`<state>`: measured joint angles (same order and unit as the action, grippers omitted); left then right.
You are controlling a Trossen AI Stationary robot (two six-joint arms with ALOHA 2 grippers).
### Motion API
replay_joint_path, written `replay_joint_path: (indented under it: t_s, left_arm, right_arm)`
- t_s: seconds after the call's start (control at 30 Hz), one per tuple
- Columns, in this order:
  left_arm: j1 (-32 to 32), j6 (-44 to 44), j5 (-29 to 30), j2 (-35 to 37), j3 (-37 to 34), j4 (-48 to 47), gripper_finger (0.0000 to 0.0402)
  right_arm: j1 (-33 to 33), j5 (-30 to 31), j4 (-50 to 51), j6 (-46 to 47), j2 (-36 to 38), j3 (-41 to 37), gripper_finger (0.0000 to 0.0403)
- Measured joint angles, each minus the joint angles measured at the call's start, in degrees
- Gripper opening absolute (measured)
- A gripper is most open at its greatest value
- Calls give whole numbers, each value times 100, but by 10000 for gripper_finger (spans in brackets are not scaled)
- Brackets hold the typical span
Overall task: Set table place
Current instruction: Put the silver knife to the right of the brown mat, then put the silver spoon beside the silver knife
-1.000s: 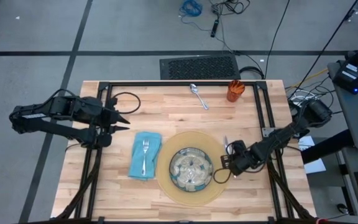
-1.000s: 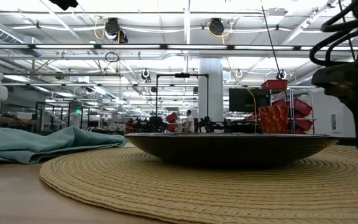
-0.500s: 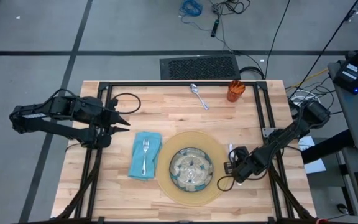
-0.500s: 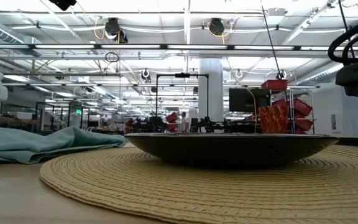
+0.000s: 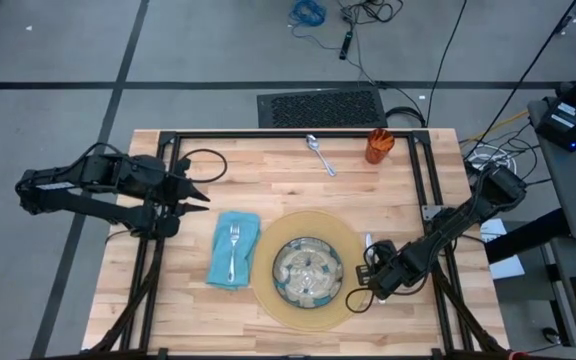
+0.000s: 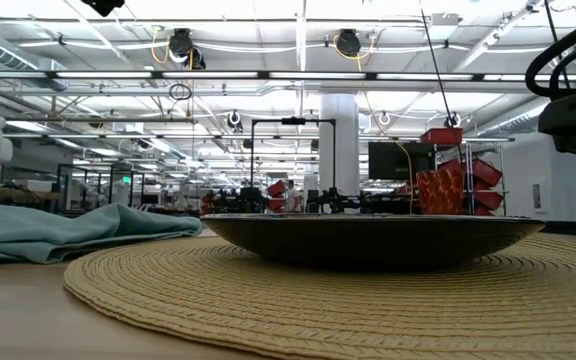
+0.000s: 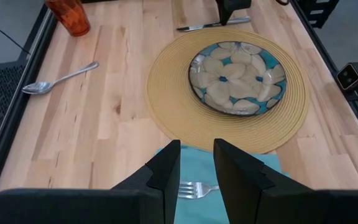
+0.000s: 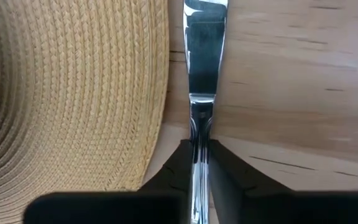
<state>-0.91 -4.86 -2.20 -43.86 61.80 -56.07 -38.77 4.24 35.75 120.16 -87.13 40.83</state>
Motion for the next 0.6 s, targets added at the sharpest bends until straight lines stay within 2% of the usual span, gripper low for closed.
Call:
replay_joint_path:
  t_s: [0.23,0.47,0.6]
  left_arm:
    - [0,-2,1,0,0,-20,83]
    - [2,-4,44,0,1,67,83]
    - [2,0,70,-4,0,130,83]
  right_arm:
    - [-3,93,274,50,-27,164,64]
    - [-3,315,1561,-135,-17,871,69]
    - [-1,703,1669,-324,-13,1188,69]
